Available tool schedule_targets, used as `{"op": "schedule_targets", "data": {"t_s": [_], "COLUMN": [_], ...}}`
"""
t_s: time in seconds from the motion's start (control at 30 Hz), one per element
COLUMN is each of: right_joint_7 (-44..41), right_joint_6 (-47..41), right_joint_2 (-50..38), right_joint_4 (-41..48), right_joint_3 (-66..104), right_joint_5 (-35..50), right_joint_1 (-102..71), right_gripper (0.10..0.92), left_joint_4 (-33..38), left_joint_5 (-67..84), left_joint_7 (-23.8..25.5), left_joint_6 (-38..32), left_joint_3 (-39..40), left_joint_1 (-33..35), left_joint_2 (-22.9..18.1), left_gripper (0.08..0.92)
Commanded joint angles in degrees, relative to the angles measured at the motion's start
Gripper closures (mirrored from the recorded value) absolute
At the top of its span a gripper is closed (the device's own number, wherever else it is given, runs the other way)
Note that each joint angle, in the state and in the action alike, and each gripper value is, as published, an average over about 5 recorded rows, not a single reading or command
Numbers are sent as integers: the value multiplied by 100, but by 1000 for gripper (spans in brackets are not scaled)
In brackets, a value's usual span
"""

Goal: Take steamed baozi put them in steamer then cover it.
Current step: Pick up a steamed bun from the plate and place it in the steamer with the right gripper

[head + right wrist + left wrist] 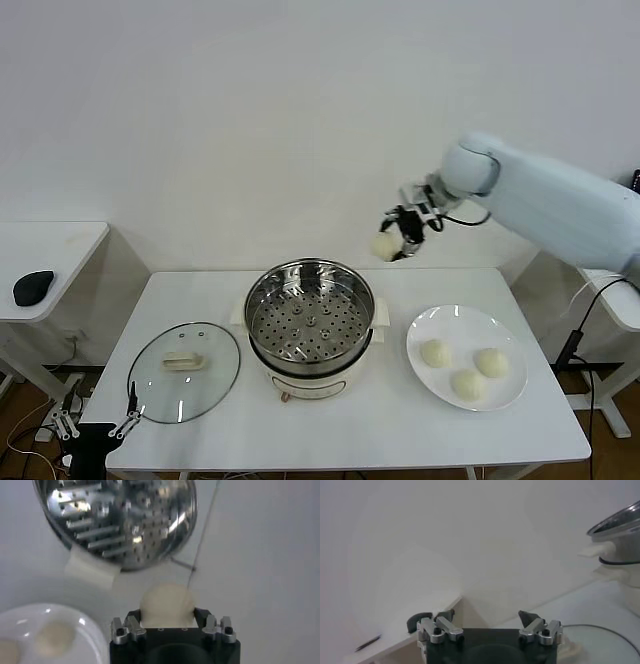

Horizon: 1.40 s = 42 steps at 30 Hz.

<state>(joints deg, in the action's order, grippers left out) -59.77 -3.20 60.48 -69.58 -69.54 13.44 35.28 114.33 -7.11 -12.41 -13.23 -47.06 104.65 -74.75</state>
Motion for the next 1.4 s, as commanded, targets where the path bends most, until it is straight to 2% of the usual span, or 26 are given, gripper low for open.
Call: {"op": "schedule_targets", "data": {"t_s": [0.03,0.43,0.83,1.0,1.13,1.2,1.4], "right_joint_7": [151,401,704,715,708,704,478], "right_joint_6": [610,1488,2145,2217,2218,2180,1574], "right_joint_2": [1200,1890,2274,2331,2264,2193,1620], "right_joint_4": [78,696,1681,1821,1751,1663,804], "right_joint_3": [-488,-834,-695,-674,-685,-660,-592], "right_joint_5": [-60,-1637,-2578,-2619,-2463,-2299,-1305], "right_joint_1": [161,-382,-948,-1010,-982,-911,-330], "right_gripper": [372,372,372,349,260,222,203], "left_joint_4": [20,31,-60,-10,-2,-4,39], "left_joint_5": [14,18,27,79,95,95,91], "left_joint_7": [-11,-23,-31,-24,-27,-29,-27], "left_joint_6": [-44,-83,-104,-98,-97,-98,-98], "left_joint_3": [-138,-242,-255,-247,-254,-256,-264], "left_joint_1": [62,77,26,47,48,53,86], "left_joint_2": [-38,-168,-148,-151,-155,-162,-176], "left_gripper": [177,177,177,177,177,177,177]}}
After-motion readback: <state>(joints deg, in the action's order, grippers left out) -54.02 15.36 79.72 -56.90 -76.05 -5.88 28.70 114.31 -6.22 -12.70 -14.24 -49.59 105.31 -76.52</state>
